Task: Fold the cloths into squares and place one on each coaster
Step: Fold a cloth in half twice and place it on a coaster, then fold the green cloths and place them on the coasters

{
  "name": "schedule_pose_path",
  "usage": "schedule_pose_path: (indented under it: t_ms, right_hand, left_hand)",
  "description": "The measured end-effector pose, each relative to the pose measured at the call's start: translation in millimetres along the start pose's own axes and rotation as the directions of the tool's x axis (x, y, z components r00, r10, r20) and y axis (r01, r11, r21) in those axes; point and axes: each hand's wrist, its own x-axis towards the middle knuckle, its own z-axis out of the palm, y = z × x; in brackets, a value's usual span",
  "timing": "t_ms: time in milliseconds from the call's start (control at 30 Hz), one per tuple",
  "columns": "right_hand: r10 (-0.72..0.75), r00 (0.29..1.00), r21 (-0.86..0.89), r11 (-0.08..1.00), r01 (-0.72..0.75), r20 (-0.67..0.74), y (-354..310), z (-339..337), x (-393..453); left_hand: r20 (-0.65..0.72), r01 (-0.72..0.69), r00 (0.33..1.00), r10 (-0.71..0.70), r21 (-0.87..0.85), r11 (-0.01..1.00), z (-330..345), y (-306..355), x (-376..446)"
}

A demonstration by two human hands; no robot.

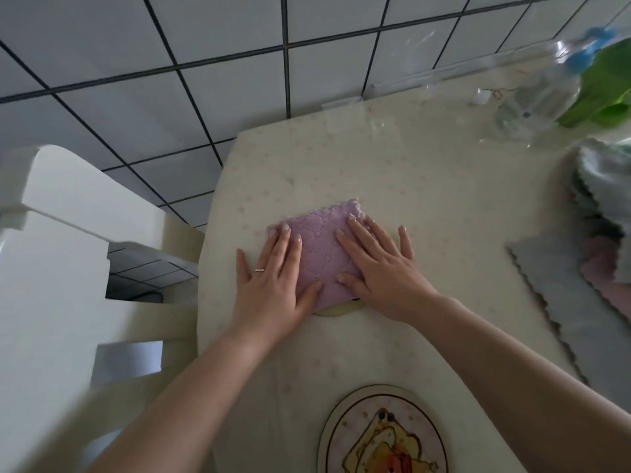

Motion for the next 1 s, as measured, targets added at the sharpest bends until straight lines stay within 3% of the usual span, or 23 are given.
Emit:
schedule_pose_path:
  t_ms: [133, 233, 333, 433, 500, 700, 1000]
  right_hand:
    - [0.012, 1.0, -0.012, 1.0, -0.012, -0.009, -1, 0, 1]
    - [0.107, 0.983, 0.21, 0.975, -0.073, -0.152, -6, -11, -10]
    - [0.295, 0.918, 0.604, 0.793, -0.079, -0.266, -14, -22, -42]
    - [0.415, 0.895, 0.78, 0.609, -0.14, -0.163, -20, -30, -92]
    - [0.46, 0.88, 0.855, 0.498, -0.146, -0.117, -17, -29, -130]
    - [0.522, 0.849, 0.937, 0.332, -0.111, -0.084, 6, -12, -262]
    - [0.492, 0.87, 0.926, 0.341, -0.16, -0.03, 54, 10, -471]
  left_hand:
    - [0.086, 0.034, 0.996, -0.035, 0.013, 0.999, -3, -1, 2]
    - [-0.052, 0.031, 0.998, -0.038, -0.127, 0.991, -19, 7, -3]
    - [-0.11, 0.04, 0.989, -0.095, -0.419, 0.907, -33, 26, -26]
    - [0.028, 0.124, 0.99, -0.135, -0.619, 0.776, -39, 59, -59]
    - [0.058, 0.131, 0.991, -0.123, -0.655, 0.744, -37, 82, -84]
    - [0.101, 0.139, 0.99, -0.096, -0.746, 0.651, -11, 172, -168]
    - [0.204, 0.244, 0.97, -0.135, -0.802, 0.546, 37, 315, -300]
